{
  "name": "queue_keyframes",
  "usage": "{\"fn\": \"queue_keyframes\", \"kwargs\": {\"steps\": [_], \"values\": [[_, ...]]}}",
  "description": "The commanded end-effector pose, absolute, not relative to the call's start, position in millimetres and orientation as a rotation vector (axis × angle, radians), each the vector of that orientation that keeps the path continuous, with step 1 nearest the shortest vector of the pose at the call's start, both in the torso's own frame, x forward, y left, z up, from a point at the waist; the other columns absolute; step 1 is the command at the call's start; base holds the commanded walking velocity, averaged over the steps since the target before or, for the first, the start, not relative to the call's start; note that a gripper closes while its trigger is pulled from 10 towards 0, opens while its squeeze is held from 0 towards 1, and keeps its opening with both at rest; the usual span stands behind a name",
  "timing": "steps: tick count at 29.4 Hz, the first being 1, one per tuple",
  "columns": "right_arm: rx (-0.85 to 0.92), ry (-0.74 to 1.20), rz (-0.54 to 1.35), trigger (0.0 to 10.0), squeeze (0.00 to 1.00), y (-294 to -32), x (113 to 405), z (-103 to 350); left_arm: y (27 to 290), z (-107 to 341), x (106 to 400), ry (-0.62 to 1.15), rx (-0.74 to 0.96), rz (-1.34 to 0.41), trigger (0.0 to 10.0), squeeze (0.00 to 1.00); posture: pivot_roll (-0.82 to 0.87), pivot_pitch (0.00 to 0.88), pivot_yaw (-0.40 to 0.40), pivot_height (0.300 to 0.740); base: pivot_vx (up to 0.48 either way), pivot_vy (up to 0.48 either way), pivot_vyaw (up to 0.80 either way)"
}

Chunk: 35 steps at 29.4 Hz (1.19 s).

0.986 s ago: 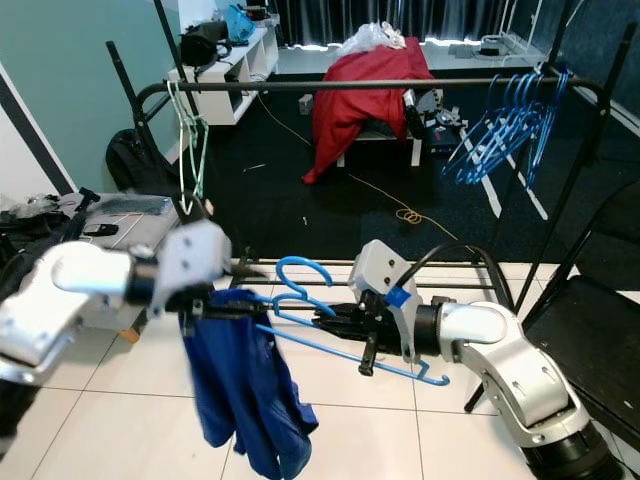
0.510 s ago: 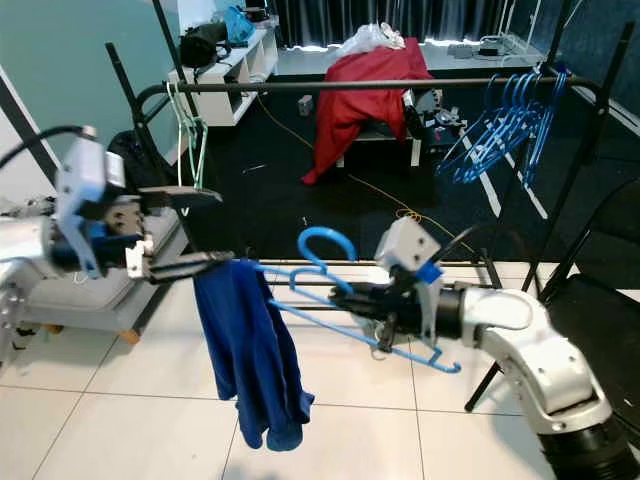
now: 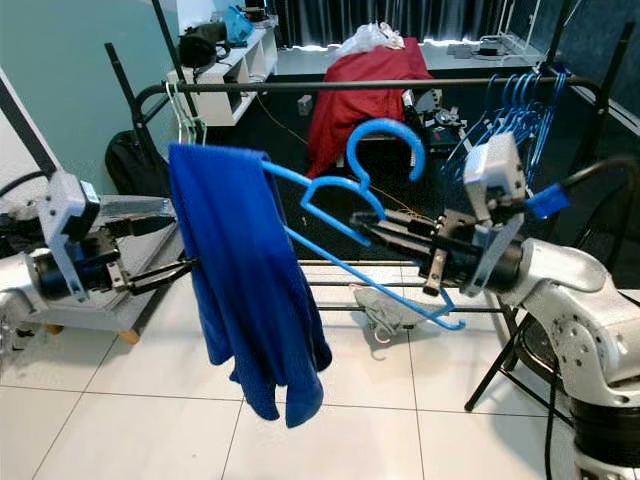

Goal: Hang hanger

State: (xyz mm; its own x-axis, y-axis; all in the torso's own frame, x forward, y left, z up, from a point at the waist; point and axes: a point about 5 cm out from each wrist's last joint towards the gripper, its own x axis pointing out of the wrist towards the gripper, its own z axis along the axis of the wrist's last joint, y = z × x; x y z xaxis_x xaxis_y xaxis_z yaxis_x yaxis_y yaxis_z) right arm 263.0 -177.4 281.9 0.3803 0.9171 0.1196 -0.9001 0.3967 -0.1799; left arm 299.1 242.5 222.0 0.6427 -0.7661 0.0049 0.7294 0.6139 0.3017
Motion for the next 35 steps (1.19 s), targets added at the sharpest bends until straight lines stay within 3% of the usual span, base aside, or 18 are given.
{"fn": "queue_keyframes", "kwargs": {"steps": [1,8,9,10,16,21,26,28,30,31,34,35], "values": [[-0.069,-0.272,1.186,0.0,0.0,-175.8,258.4,291.9,232.2,212.8,298.9,-0.141,0.244,-0.886,10.0,0.0,-0.07,0.0,0.058,0.731,0.0,0.0,0.0],[-0.05,-0.28,1.198,0.0,0.0,-174.9,258.3,293.0,196.6,207.7,309.3,-0.224,0.224,-0.868,10.0,0.0,-0.07,0.0,0.056,0.731,0.0,0.0,0.0],[-0.042,-0.282,1.2,0.0,0.0,-174.9,258.3,293.6,185.3,206.4,310.2,-0.243,0.195,-0.889,8.5,0.0,-0.07,0.0,0.056,0.731,0.0,0.0,0.0],[-0.041,-0.28,1.2,0.0,0.0,-174.8,258.4,293.6,177.7,205.4,309.8,-0.253,0.166,-0.917,0.0,0.0,-0.07,0.0,0.057,0.731,0.0,0.0,0.0],[-0.04,-0.275,1.198,0.0,0.0,-175.0,258.5,293.1,171.7,204.1,308.3,-0.255,0.142,-0.958,0.0,0.0,-0.07,0.0,0.059,0.731,0.0,0.0,0.0],[-0.04,-0.267,1.177,0.0,0.0,-177.1,260.3,291.8,190.8,211.2,312.4,-0.267,0.206,-0.867,0.0,0.0,-0.07,0.0,0.062,0.731,0.0,0.0,0.0],[-0.042,-0.261,1.152,0.0,0.0,-179.2,262.9,290.8,214.4,219.2,317.9,-0.274,0.277,-0.722,0.0,0.0,-0.06,0.0,0.061,0.731,0.0,0.0,0.0],[-0.062,-0.243,1.108,0.0,0.0,-181.7,267.7,287.8,237.3,223.6,325.4,-0.257,0.34,-0.541,0.0,0.0,-0.07,0.0,0.06,0.731,0.0,0.0,0.0],[-0.062,-0.243,1.108,0.0,0.0,-181.7,267.7,287.8,237.3,223.6,325.4,-0.257,0.34,-0.541,0.0,0.0,-0.07,0.0,0.06,0.731,0.0,0.0,0.0],[-0.094,-0.207,1.078,0.0,0.0,-183.5,271.2,282.1,253.1,228.6,328.6,-0.254,0.378,-0.421,0.0,0.0,-0.06,0.0,0.06,0.731,0.0,0.0,0.0],[-0.131,-0.158,1.059,0.0,0.0,-185.0,273.5,274.4,266.3,235.6,329.9,-0.268,0.39,-0.322,0.0,0.0,-0.06,0.0,0.06,0.731,0.0,0.0,0.0],[-0.196,-0.045,1.054,0.0,0.0,-187.6,273.4,257.1,281.7,249.8,329.7,-0.314,0.37,-0.204,0.0,0.0,-0.06,0.0,0.057,0.731,0.0,0.0,0.0]]}}
